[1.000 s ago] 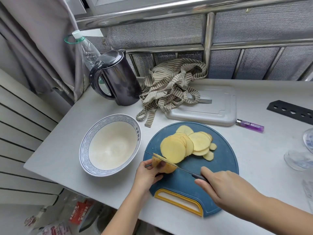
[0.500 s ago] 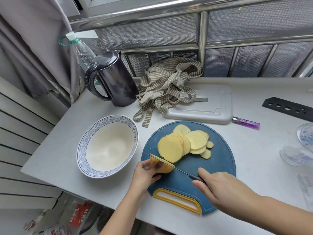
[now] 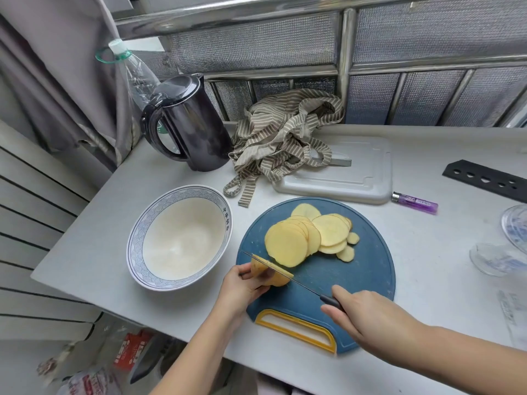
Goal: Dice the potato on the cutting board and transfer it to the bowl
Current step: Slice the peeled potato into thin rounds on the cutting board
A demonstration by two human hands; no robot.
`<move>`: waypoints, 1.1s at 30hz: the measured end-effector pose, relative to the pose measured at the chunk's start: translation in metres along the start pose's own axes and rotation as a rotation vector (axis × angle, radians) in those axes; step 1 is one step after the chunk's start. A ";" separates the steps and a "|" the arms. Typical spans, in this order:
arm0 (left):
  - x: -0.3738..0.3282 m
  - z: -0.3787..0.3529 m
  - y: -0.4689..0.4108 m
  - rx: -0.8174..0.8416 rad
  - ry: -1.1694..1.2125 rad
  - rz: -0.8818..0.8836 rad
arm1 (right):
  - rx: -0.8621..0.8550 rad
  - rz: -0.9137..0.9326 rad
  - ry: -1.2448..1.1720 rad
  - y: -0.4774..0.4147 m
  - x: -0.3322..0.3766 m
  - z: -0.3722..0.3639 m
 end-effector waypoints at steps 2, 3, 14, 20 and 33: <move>-0.002 0.000 0.000 0.001 -0.001 -0.008 | 0.011 -0.010 0.016 0.002 0.001 0.001; -0.002 0.000 0.001 -0.001 0.004 -0.006 | 0.014 -0.009 0.025 0.001 0.001 0.001; -0.008 -0.003 0.006 0.014 -0.016 -0.028 | 0.038 -0.016 0.044 -0.008 0.006 -0.002; -0.007 0.001 0.012 -0.083 -0.014 -0.034 | 0.018 0.009 0.088 -0.034 0.016 0.001; -0.004 0.003 0.015 -0.083 0.047 -0.043 | 0.048 -0.029 0.091 -0.012 -0.004 -0.017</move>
Point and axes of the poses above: each hand's wrist, its own y-axis away from the middle knuckle, its own z-axis out of the back of the hand, x = y × z, the point moved 10 cm from there along -y, towards the middle knuckle, and after that the axes turned 11 degrees about x, right-handed, at the moved point
